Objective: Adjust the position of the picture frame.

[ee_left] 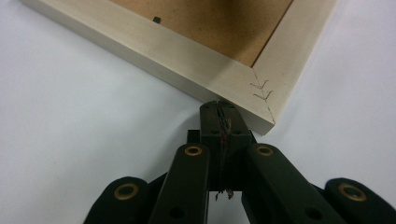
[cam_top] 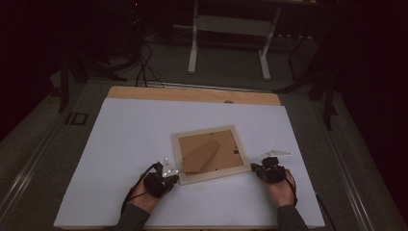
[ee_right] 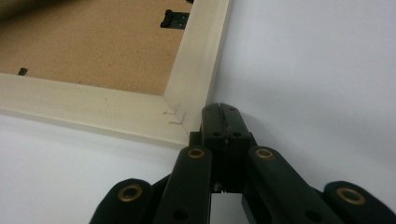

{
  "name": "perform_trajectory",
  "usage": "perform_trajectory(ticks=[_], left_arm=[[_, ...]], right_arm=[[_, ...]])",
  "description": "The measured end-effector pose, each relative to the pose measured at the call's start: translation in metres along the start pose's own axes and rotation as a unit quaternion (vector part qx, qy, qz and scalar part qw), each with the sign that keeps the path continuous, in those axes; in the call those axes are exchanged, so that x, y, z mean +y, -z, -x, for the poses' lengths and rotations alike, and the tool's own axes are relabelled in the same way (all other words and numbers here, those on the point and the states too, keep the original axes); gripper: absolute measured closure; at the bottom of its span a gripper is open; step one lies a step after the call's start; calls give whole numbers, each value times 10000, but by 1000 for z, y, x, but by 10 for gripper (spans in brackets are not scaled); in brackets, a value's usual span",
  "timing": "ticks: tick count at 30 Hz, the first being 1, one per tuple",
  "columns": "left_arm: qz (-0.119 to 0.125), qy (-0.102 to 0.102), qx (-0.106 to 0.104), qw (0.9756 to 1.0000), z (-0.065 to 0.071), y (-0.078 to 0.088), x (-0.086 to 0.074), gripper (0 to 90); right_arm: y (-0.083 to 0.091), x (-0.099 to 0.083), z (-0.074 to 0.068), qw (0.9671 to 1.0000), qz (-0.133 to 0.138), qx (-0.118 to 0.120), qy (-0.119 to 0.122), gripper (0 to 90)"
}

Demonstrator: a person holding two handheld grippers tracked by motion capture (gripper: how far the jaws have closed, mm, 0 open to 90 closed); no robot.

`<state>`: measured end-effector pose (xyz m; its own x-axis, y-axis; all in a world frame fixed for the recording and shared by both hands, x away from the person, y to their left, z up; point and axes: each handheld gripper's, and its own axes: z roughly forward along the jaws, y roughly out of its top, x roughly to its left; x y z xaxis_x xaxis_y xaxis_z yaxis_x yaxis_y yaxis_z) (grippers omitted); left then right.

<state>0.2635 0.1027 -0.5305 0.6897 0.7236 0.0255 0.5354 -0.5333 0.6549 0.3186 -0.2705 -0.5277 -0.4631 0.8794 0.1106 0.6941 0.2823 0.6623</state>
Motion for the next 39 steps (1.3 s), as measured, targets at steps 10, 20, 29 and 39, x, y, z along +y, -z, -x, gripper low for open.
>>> perform_trajectory(ticks=[10,20,29,39], left_arm=[[71,292,14,9995,-12,-3,1,900],[146,492,256,9984,-23,-7,3,900],[265,774,504,9954,-36,-7,0,900],[214,803,364,9959,-44,-2,-5,892]], right_arm=[[1,-1,-4,9999,-78,63,-42,900],[0,0,-11,9999,-84,59,-77,900],[-3,0,-18,9995,-89,282,50,900],[-7,1,-23,9990,-33,449,49,900]])
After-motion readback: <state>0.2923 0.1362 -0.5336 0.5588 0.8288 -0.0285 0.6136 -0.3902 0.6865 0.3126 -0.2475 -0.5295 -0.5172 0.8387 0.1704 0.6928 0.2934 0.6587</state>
